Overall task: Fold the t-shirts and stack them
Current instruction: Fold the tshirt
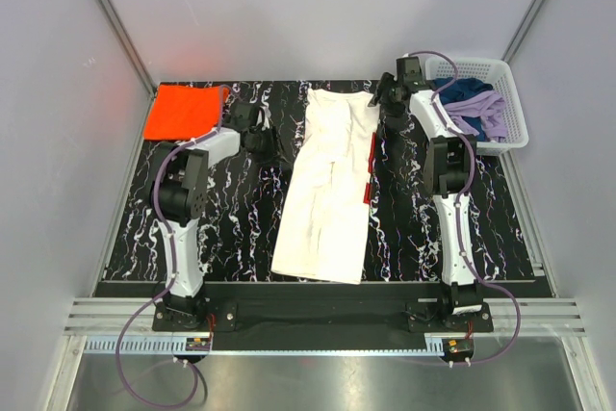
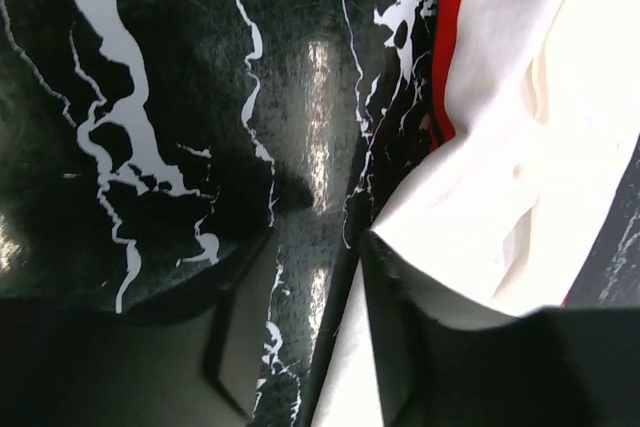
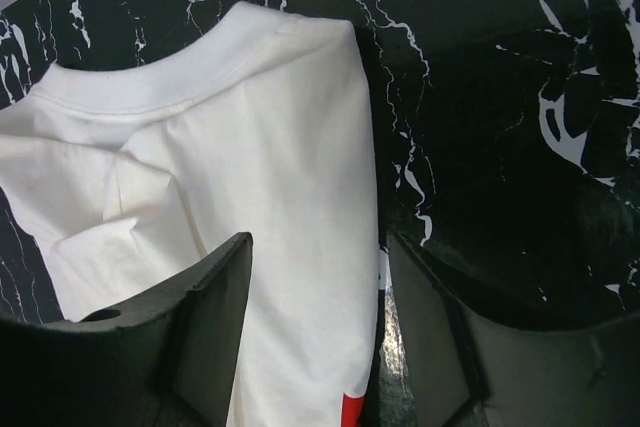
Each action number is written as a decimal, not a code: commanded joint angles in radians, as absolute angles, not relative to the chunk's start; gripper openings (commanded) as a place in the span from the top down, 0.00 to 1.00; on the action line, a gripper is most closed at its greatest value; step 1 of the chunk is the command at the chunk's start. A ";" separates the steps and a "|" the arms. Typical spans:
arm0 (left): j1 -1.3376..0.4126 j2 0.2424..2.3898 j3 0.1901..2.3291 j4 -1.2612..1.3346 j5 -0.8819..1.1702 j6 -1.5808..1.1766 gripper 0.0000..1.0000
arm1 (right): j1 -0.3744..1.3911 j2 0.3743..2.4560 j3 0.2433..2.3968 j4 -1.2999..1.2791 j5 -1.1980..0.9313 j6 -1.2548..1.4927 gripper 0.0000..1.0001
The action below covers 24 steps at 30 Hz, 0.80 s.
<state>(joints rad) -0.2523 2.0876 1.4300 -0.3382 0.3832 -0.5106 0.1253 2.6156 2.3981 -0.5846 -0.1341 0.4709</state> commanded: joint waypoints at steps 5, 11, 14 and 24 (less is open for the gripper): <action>-0.247 2.042 1.514 -0.269 0.469 -0.465 0.49 | 0.117 2.616 2.451 -0.512 -0.233 0.544 0.40; -0.245 2.048 1.517 -0.189 0.517 -0.543 0.50 | 0.135 2.501 2.395 -0.499 -0.241 0.603 0.45; -0.239 2.056 1.506 -0.190 0.547 -0.549 0.50 | 0.140 2.422 2.330 -0.505 -0.253 0.588 0.53; -0.233 2.066 1.444 -0.150 0.601 -0.600 0.49 | 0.274 2.404 2.227 -0.480 -0.495 0.661 0.92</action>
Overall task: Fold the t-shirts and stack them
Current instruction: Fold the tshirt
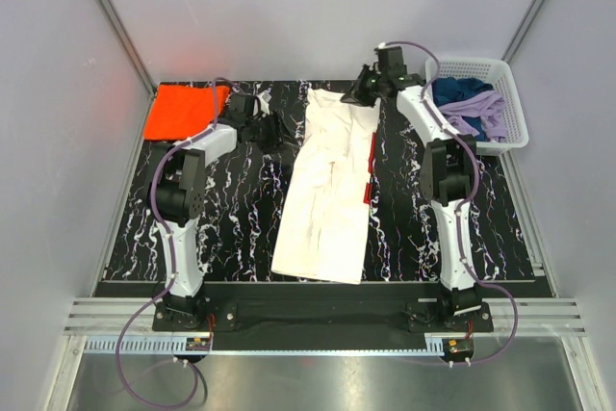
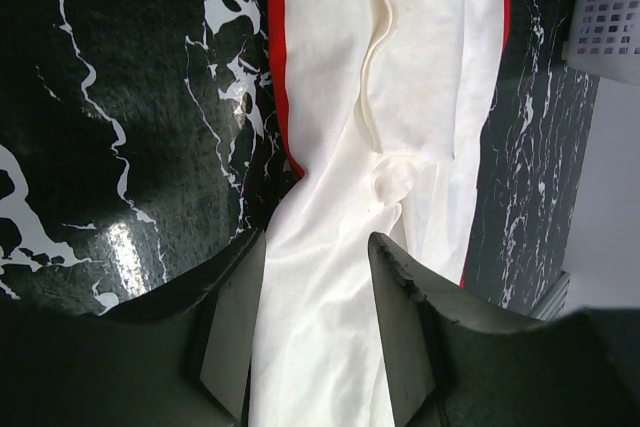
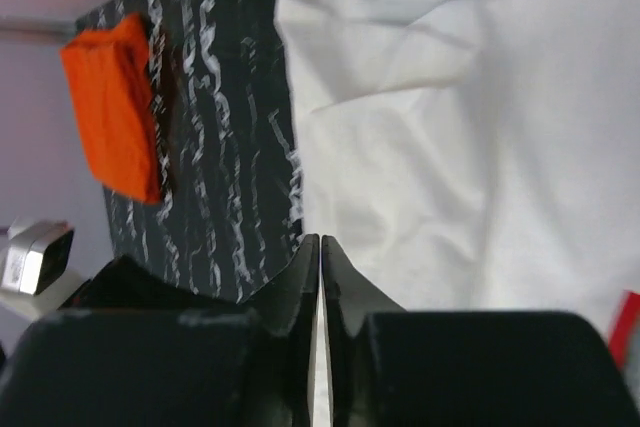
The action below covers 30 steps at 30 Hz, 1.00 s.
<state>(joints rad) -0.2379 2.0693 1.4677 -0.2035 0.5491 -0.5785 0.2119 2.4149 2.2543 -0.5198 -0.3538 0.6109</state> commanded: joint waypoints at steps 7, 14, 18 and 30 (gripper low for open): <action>-0.233 2.026 1.364 -0.140 0.603 -0.588 0.49 | 0.342 2.459 2.183 -0.393 -0.574 0.752 1.00; -0.233 1.970 1.286 -0.121 0.600 -0.581 0.49 | 0.353 2.430 2.060 -0.359 -0.584 0.735 1.00; -0.233 1.954 1.266 -0.117 0.601 -0.583 0.49 | 0.356 2.430 2.019 -0.333 -0.591 0.745 1.00; -0.233 1.904 1.216 -0.143 0.592 -0.557 0.49 | 0.388 2.575 2.120 -0.264 -0.632 0.840 1.00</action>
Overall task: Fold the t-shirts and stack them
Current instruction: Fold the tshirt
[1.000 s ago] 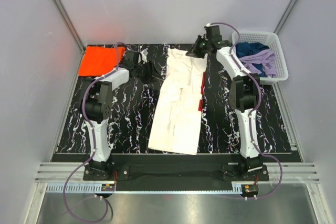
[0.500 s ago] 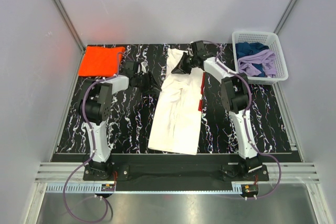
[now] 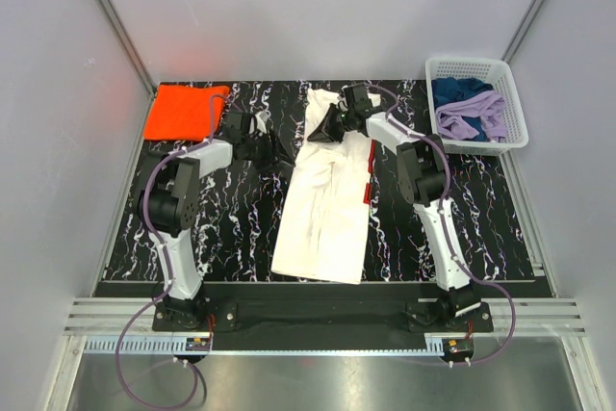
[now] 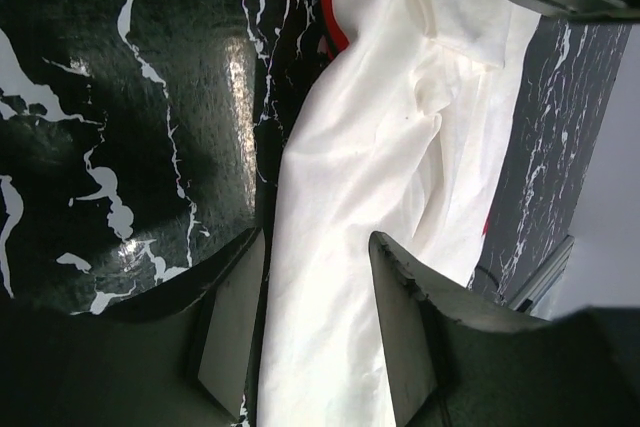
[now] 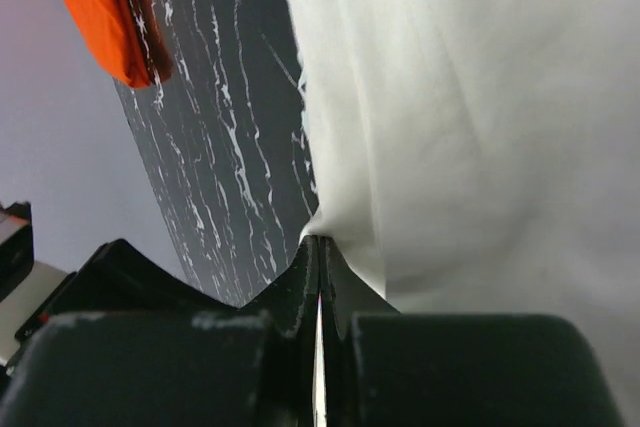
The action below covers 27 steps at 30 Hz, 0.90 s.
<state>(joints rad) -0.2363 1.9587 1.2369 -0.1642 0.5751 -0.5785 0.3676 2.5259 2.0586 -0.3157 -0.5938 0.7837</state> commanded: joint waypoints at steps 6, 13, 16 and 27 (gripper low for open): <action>-0.233 1.864 1.187 -0.163 0.591 -0.543 0.49 | 0.402 2.667 2.199 -0.248 -0.650 0.873 1.00; -0.236 1.822 1.123 -0.170 0.572 -0.535 0.48 | 0.405 2.721 2.345 -0.284 -0.706 0.870 1.00; -0.239 1.795 1.069 -0.169 0.542 -0.532 0.43 | 0.394 2.653 2.289 -0.236 -0.695 0.870 1.00; -0.245 1.663 0.917 -0.120 0.537 -0.575 0.44 | 0.334 2.857 2.594 -0.172 -0.635 1.012 1.00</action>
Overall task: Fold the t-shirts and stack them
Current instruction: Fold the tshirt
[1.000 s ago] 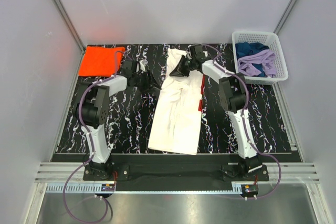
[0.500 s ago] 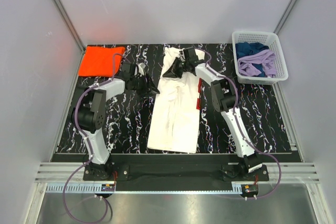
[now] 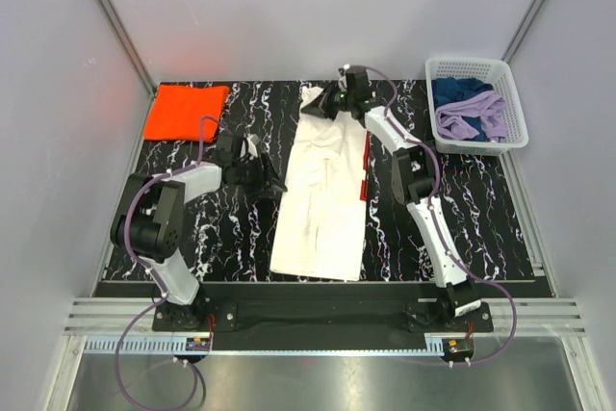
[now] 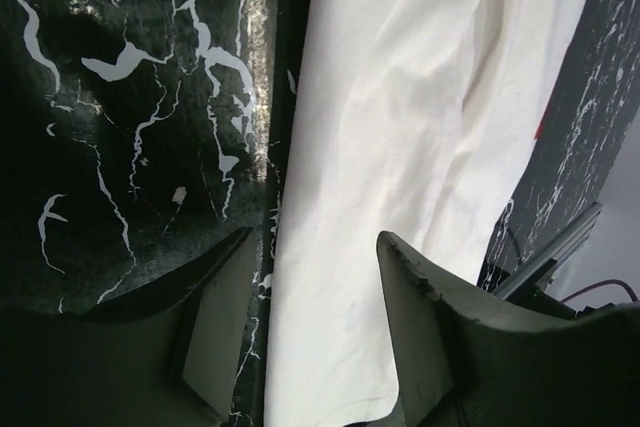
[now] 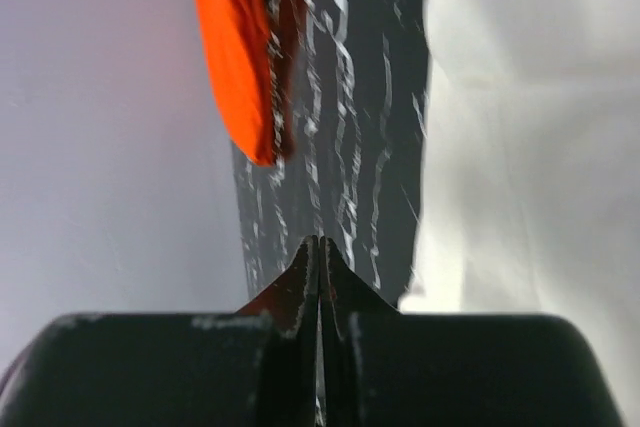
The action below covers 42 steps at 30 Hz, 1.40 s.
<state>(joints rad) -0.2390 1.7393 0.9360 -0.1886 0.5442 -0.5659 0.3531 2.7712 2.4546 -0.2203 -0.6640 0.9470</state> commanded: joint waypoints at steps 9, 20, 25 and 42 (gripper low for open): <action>-0.259 1.545 0.828 -0.115 0.516 -0.629 0.40 | 0.367 2.987 2.684 -0.140 -0.565 1.078 1.00; -0.311 1.313 0.723 -0.369 0.451 -0.620 0.38 | 0.344 2.788 2.686 -0.363 -0.568 0.877 0.86; -0.333 1.217 0.695 -0.526 0.396 -0.606 0.39 | 0.347 2.406 2.391 -0.650 -0.537 0.668 0.69; -0.396 0.971 0.474 -0.485 0.443 -0.747 0.44 | 0.376 1.121 0.832 -0.667 -0.680 0.608 0.00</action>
<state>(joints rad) -0.3885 1.0279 0.4767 -0.5308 0.4370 -0.6975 0.3729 1.2797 0.9245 -0.6628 -0.6594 0.5838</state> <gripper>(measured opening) 0.565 0.993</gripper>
